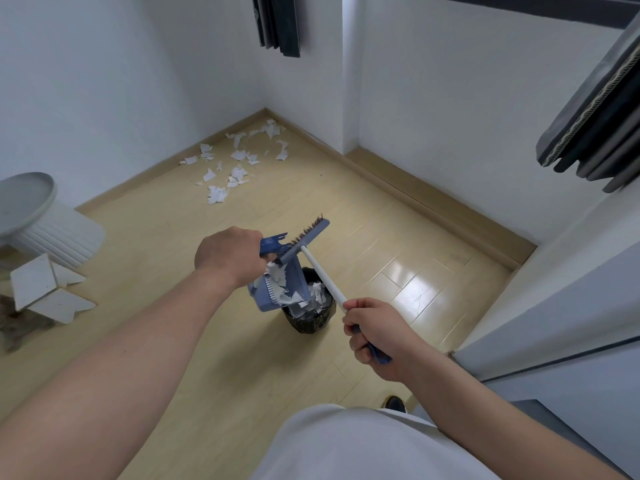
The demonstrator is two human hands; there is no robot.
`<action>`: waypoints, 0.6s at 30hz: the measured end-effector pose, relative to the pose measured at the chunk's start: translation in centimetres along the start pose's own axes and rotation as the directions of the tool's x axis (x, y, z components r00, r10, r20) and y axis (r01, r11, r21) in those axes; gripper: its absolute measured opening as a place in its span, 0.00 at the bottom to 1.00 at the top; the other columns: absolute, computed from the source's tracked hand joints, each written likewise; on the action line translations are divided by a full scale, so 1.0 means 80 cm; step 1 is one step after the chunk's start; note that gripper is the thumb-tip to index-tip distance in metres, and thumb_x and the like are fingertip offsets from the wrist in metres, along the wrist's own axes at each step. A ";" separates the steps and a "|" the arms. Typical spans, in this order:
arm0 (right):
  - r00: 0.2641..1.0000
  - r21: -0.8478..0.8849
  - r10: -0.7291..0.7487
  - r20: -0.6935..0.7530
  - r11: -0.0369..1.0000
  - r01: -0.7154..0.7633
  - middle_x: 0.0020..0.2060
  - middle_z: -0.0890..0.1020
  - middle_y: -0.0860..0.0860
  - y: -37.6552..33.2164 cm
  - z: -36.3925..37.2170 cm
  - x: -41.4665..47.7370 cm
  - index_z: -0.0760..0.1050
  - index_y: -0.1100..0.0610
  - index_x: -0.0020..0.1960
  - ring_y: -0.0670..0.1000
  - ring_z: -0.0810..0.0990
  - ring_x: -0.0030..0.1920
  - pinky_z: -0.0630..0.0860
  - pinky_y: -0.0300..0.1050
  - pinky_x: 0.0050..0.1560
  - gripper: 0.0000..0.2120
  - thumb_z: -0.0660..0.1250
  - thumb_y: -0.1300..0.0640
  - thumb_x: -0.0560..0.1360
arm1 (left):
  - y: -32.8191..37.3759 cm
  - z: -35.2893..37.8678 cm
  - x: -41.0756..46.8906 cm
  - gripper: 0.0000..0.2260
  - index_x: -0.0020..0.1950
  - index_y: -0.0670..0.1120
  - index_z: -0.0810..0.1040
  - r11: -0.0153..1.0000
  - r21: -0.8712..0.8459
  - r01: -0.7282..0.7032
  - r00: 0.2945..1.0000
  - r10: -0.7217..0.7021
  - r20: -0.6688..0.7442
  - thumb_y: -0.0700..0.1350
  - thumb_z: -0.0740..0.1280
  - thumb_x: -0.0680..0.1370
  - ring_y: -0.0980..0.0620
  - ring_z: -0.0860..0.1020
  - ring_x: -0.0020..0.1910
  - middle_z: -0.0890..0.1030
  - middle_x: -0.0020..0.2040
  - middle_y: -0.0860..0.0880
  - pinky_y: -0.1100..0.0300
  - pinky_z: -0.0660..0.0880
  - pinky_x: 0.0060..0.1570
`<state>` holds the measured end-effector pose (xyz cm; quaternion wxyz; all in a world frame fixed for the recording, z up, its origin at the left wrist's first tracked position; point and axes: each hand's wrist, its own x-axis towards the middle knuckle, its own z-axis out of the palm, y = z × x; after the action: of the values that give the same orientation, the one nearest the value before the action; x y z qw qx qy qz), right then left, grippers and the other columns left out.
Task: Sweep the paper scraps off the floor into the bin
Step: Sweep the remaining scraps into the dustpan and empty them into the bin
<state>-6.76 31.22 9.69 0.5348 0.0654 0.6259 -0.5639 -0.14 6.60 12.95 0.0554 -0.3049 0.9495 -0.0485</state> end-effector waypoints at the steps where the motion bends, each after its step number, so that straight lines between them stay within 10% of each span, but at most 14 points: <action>1: 1.000 0.011 0.000 0.007 1.000 0.000 0.31 0.68 0.53 0.000 0.002 0.001 0.72 0.57 0.52 0.47 0.60 0.22 0.56 0.37 0.22 0.10 0.56 0.68 0.76 | 0.002 -0.001 0.001 0.11 0.43 0.54 0.72 1.000 -0.003 -0.002 1.000 0.002 -0.002 0.60 0.62 0.79 0.48 0.76 0.38 0.76 0.39 0.52 0.59 0.68 0.33; 18: 0.994 -0.242 0.020 -0.110 0.969 -0.047 0.35 0.69 0.56 0.012 -0.008 0.019 0.71 0.57 0.53 0.49 0.63 0.22 0.56 0.41 0.26 0.13 0.54 0.68 0.74 | -0.004 0.004 0.011 0.12 0.45 0.51 0.76 0.996 -0.053 0.068 0.997 -0.069 -0.025 0.59 0.63 0.79 0.47 0.76 0.36 0.76 0.38 0.51 0.59 0.69 0.33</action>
<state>-7.11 31.23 7.81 0.5140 0.0398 0.7171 -0.4691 -0.64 5.80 12.60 0.0333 -0.3378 0.9401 -0.0296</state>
